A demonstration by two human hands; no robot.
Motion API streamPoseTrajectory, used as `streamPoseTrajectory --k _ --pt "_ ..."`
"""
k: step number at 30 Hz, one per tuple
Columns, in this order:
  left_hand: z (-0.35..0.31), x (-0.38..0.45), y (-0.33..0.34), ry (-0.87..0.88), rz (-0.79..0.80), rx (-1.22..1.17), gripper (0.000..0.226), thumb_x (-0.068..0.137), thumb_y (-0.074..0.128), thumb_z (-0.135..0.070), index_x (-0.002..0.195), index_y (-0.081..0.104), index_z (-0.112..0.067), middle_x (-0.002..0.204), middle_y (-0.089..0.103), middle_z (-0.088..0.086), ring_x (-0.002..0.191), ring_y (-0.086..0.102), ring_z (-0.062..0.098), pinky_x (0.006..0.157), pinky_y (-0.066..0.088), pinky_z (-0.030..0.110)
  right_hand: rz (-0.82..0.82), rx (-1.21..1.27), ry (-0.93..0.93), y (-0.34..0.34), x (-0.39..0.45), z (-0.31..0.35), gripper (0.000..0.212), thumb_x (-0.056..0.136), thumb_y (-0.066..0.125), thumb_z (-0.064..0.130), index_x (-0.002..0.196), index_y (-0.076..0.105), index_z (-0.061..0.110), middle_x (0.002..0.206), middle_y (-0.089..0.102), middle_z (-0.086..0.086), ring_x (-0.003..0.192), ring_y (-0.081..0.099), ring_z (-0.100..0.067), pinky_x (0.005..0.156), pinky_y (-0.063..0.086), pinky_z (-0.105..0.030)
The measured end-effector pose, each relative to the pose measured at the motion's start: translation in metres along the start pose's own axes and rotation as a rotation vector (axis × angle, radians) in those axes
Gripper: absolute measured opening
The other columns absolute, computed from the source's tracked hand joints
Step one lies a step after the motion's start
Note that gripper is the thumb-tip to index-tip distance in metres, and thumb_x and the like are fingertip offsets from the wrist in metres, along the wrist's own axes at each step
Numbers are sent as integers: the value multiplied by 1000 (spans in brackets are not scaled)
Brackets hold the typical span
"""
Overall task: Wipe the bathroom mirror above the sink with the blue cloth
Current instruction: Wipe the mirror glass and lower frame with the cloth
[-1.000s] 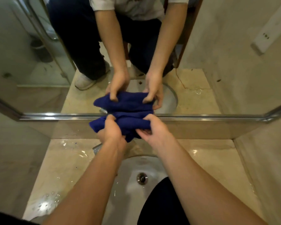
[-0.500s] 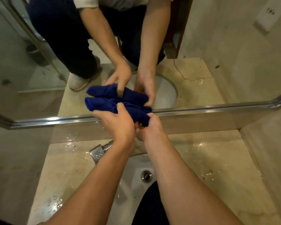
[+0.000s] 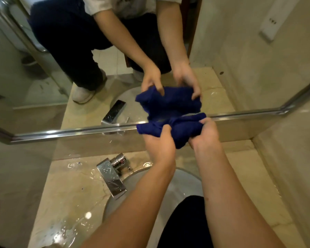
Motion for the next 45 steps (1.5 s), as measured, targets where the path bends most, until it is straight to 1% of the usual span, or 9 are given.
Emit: streamPoseTrajectory --k 4,10,14,19,23,28,32,39,45 --pt "13 9 -33 -292 -7 -173 13 86 63 -6 97 60 -11 91 70 8 82 68 20 77 59 39 -206 -162 -8 -14 18 -32 54 54 60 17 107 60 5 114 65 -15 91 64 -34 84 55 -48" --pt "9 12 23 -562 270 -302 18 93 53 -4 110 61 -8 106 70 12 94 66 23 76 54 33 -327 -173 -619 -6 -5 19 20 85 63 17 101 52 15 99 62 -4 90 62 -26 81 53 -37" --pt "4 31 21 -471 137 -415 44 87 58 -7 132 56 -10 122 68 12 105 67 24 60 59 29 -61 -110 -476 7 -2 4 23 80 61 10 89 44 21 98 61 -8 84 63 -26 73 53 -38" --pt "-18 59 -34 -147 53 -428 47 86 63 -3 129 53 -17 114 70 8 98 70 24 77 60 38 109 -134 -295 35 -13 -39 26 86 53 -3 103 41 13 100 59 -11 81 61 -21 68 51 -36" --pt "-16 62 -49 -122 -27 -295 47 88 62 -5 131 50 -18 115 68 7 104 67 26 85 58 43 30 -360 -392 41 -18 -63 27 87 57 3 99 38 17 117 56 -16 98 60 -27 90 53 -45" --pt "-35 52 -74 -54 -120 -347 39 85 63 -9 123 54 -16 113 70 7 99 69 24 79 57 36 109 -408 -345 44 -45 -63 24 81 62 3 89 44 16 91 58 -9 79 57 -22 70 48 -38" --pt "-64 45 -74 143 -47 -382 49 86 67 -18 133 52 -19 117 69 2 101 69 16 84 58 35 247 -303 -508 57 -73 -54 25 85 64 7 101 47 17 95 62 -3 79 59 -13 69 49 -30" --pt "-46 55 -43 196 -117 -286 69 82 65 -21 146 38 -26 125 64 -6 107 65 5 98 53 34 103 -364 -585 60 -52 -54 29 85 64 8 98 39 15 108 59 -12 84 57 -18 66 48 -22" --pt "13 57 4 -30 -141 -269 69 65 70 -27 131 53 -27 116 69 -2 103 68 19 94 55 47 -105 -544 -568 17 7 -22 34 81 70 15 85 37 20 100 60 -11 87 59 -26 82 50 -41"
Point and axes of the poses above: each hand's wrist, its own x-axis towards the middle knuckle, its own y-axis out of the palm, z = x × y, the point moved 2 cm from there along x, towards the middle knuckle
